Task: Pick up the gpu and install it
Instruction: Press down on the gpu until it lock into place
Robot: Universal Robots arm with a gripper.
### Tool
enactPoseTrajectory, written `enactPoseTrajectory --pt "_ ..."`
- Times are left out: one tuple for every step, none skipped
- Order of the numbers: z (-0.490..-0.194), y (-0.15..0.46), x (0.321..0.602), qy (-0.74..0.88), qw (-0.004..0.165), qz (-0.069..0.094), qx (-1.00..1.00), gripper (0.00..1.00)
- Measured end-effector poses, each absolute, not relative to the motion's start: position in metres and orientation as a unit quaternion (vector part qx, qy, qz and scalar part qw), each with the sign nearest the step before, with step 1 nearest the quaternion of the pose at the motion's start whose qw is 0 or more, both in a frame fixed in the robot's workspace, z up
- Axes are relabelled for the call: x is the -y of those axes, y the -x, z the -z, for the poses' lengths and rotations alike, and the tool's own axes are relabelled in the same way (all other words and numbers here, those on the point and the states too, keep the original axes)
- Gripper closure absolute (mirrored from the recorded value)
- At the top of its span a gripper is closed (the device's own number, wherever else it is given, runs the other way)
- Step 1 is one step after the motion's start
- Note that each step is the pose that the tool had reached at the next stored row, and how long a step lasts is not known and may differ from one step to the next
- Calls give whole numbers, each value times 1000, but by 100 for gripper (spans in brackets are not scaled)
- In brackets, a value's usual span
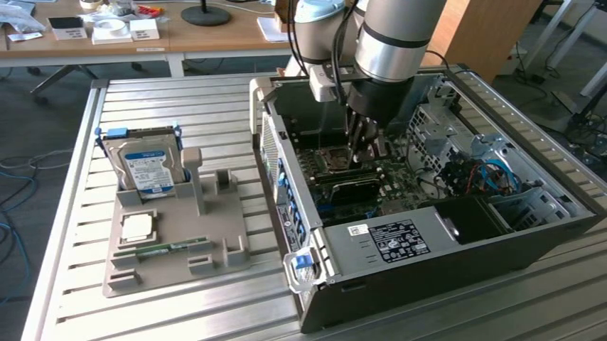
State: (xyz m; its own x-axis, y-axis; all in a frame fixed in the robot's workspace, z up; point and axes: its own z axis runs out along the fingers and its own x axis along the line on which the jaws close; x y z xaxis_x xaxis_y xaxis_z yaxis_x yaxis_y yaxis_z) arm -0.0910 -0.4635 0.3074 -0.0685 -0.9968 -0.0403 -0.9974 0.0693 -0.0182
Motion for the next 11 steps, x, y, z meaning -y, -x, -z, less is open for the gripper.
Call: enactPoseTrajectory --pt "-307 91 464 682 21 -7 -731 89" --pt "-307 91 464 682 21 -7 -731 89" --pt "-307 91 464 682 21 -7 -731 89" --pt "-307 91 464 682 21 -7 -731 89" --pt "-307 91 464 682 21 -7 -731 89" --pt "-307 91 464 682 21 -7 -731 89" --pt "-307 91 464 682 21 -7 -731 89" --pt "-307 91 464 682 21 -7 -731 89" --pt "-307 91 464 682 21 -7 -731 89" --pt "-307 91 464 682 21 -7 -731 89" --pt "-307 91 464 682 21 -7 -731 89"
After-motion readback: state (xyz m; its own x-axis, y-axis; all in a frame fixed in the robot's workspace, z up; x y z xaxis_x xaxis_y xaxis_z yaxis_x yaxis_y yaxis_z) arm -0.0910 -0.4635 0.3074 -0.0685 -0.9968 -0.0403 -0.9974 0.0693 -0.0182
